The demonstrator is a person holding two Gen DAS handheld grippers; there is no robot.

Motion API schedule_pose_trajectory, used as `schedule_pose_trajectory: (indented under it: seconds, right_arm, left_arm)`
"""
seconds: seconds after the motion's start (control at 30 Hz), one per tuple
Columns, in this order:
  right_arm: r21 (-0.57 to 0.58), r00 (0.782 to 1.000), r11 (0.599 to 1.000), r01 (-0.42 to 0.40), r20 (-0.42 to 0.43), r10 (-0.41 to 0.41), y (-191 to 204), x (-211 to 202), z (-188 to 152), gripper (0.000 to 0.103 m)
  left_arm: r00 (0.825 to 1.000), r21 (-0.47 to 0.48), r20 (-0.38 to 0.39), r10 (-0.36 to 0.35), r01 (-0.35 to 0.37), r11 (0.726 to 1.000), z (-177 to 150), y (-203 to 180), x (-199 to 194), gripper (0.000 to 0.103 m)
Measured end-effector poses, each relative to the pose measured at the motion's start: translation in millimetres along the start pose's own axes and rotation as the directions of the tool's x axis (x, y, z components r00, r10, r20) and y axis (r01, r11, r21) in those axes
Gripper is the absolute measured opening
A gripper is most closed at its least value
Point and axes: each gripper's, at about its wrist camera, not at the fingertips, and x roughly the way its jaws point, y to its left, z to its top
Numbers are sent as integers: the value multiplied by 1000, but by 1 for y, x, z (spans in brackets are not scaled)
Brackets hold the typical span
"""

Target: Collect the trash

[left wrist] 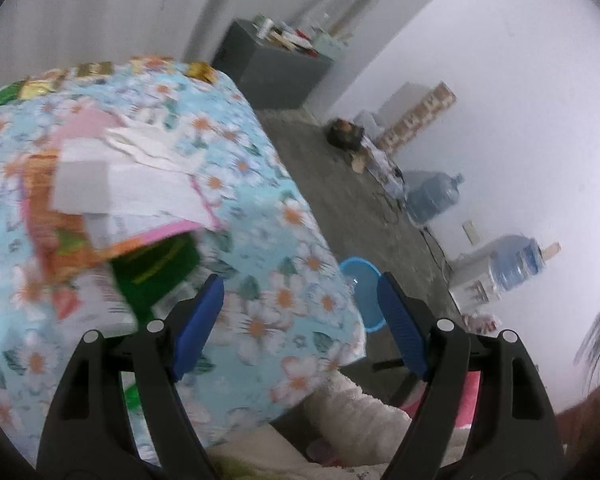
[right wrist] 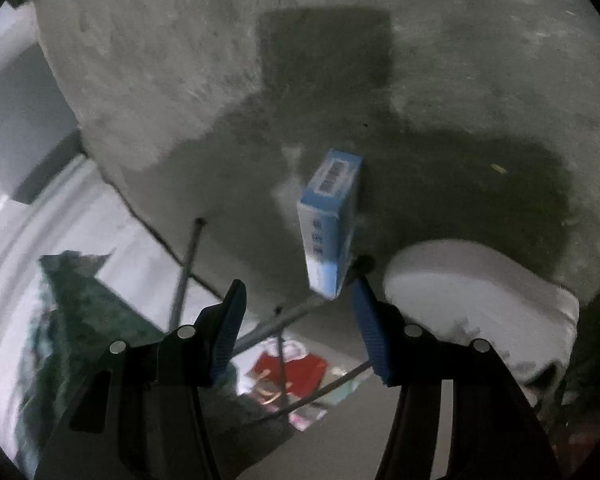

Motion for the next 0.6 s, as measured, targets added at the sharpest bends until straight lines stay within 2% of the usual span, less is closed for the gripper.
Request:
schedule_pose_trajectory:
  seconds: [0.23,0.27,0.37,0.43,0.6]
  right_arm:
    - [29,995,995,97,24,-98,9,38,18,53]
    - [26,992,993,119,26,-120,12,43,19,52]
    - [13,984,985,174,26,-175,17,52,20,37]
    - [22,984,985,173,28,-174,18,54,20,34]
    - [-102,980,975,195,64,-190,37,34,12,32]
  left_arm:
    - [998,-98,23,59,-56,994,-7,43,-16,75]
    - [997,-108,22,71,-69,992,-8,47,-17,75]
    - [995,-129,25,98,-94,987,-9,59,-18,75]
    - [994,-150,28,101,-96,984,-8,66,-18,75]
    - [995,-175,36,88,-80,981,-7,78,-17,75]
